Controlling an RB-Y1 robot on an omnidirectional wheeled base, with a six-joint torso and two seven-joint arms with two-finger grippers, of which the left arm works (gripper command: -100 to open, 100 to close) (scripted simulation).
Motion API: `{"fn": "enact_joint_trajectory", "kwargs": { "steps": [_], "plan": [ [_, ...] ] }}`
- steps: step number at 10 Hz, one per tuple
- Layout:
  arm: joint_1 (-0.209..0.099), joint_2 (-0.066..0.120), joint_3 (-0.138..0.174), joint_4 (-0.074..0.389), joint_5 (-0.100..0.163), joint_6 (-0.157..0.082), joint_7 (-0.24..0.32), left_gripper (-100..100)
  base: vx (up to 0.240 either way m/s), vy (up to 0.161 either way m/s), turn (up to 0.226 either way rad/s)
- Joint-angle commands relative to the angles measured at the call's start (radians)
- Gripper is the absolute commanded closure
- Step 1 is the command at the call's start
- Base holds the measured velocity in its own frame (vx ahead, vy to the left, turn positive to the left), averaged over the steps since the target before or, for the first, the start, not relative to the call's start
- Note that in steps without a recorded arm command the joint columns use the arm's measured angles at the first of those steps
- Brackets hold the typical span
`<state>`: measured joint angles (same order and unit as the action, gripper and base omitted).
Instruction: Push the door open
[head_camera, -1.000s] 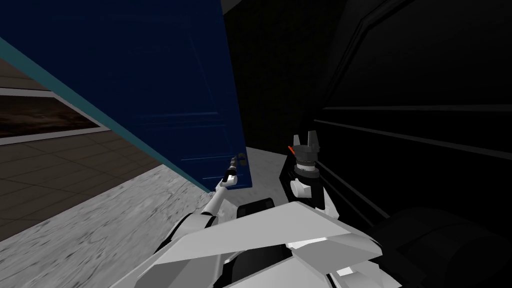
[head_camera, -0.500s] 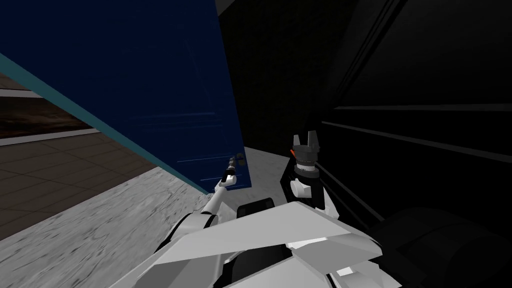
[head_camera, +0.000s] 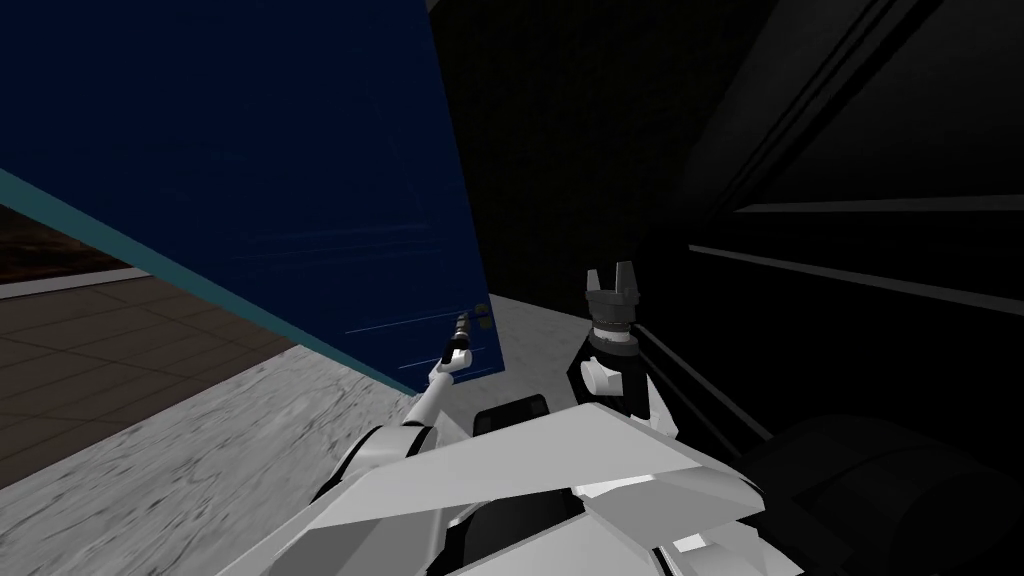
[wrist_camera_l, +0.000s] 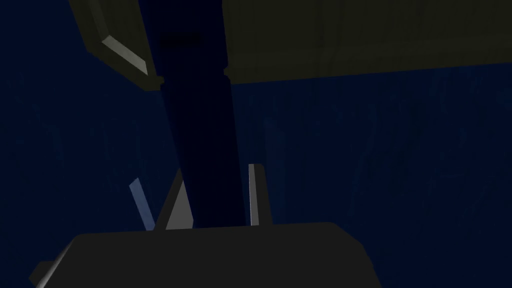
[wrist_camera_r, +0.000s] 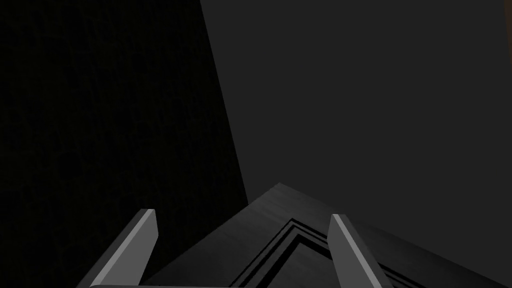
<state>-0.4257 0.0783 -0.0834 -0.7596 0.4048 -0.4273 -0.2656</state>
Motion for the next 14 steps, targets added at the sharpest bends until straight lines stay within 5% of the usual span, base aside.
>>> {"fn": "enact_joint_trajectory", "kwargs": {
  "steps": [1,9,14],
  "plan": [
    [-0.008,0.019,0.031,0.009,0.005,-0.015,-0.016,100,0.221,-0.024,0.079],
    [-0.015,0.011,0.074,0.019,0.011,-0.025,-0.056,100,0.118,-0.01,0.069],
    [-0.023,-0.011,0.125,0.031,0.018,-0.037,-0.103,100,0.132,-0.039,0.099]
  ]
}}
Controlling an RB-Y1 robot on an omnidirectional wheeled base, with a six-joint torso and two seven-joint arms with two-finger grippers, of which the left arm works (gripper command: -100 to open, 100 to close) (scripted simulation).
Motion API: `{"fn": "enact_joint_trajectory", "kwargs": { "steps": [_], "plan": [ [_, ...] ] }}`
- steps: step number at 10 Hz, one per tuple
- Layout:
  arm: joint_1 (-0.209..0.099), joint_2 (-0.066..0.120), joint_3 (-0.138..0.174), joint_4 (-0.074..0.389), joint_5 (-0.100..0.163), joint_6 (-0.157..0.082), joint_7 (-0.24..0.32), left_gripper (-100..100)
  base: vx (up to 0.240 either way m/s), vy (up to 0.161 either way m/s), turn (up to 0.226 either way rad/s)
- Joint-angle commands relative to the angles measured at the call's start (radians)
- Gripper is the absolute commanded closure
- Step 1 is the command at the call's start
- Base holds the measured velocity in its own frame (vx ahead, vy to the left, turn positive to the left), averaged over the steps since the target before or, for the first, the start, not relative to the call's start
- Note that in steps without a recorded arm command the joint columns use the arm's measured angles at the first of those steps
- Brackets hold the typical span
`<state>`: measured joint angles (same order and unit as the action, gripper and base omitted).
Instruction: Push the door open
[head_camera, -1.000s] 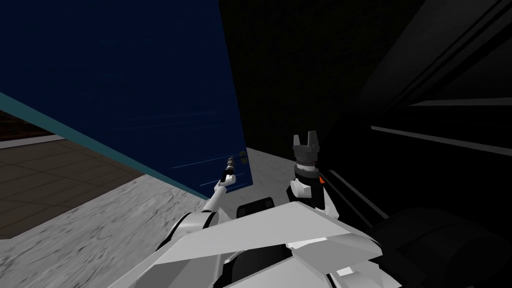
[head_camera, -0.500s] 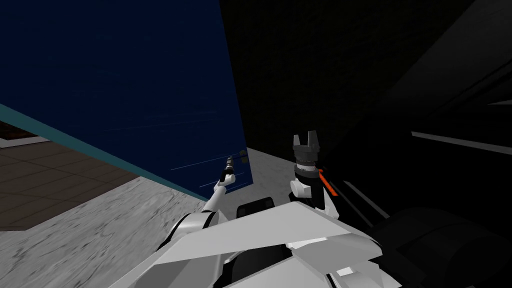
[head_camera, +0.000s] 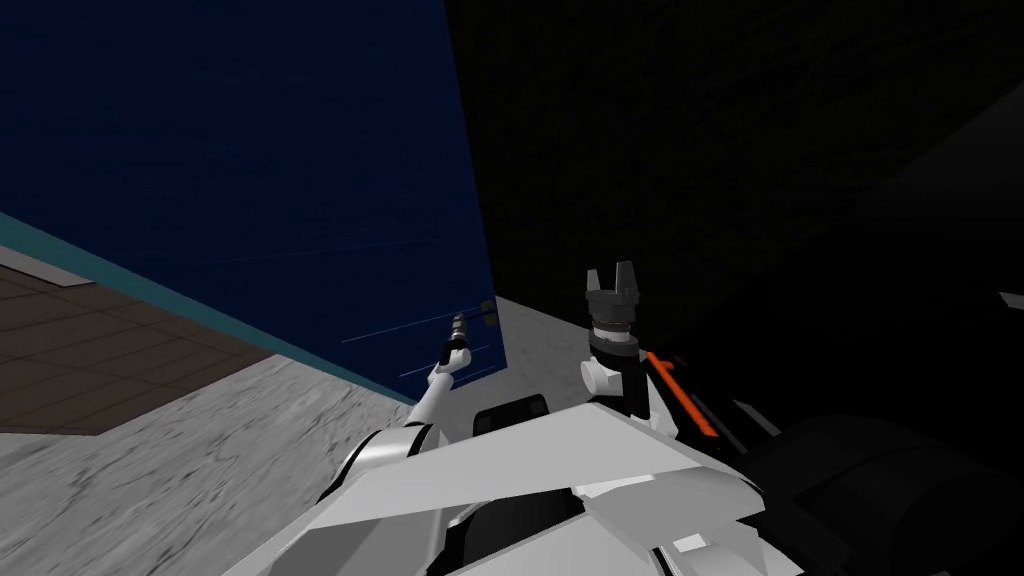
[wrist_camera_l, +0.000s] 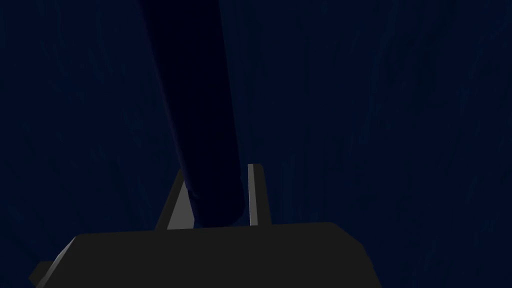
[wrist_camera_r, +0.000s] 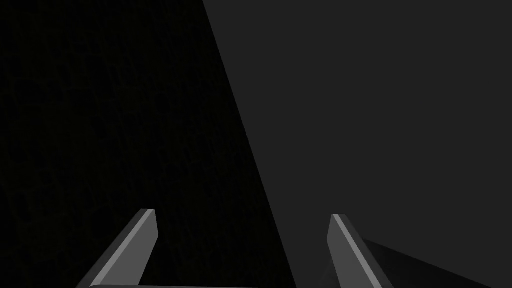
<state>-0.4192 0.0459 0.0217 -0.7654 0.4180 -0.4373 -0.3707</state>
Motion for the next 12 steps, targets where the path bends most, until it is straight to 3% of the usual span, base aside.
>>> {"fn": "enact_joint_trajectory", "kwargs": {
  "steps": [1,6,12],
  "plan": [
    [-0.03,0.022,0.019,0.036,0.005,-0.027,0.002,100,0.131,-0.051,0.086],
    [-0.035,-0.002,0.051,0.044,0.01,-0.034,-0.027,100,0.123,-0.057,0.074],
    [-0.044,-0.065,0.103,0.055,0.017,-0.046,-0.076,100,0.127,-0.131,0.129]
  ]
}}
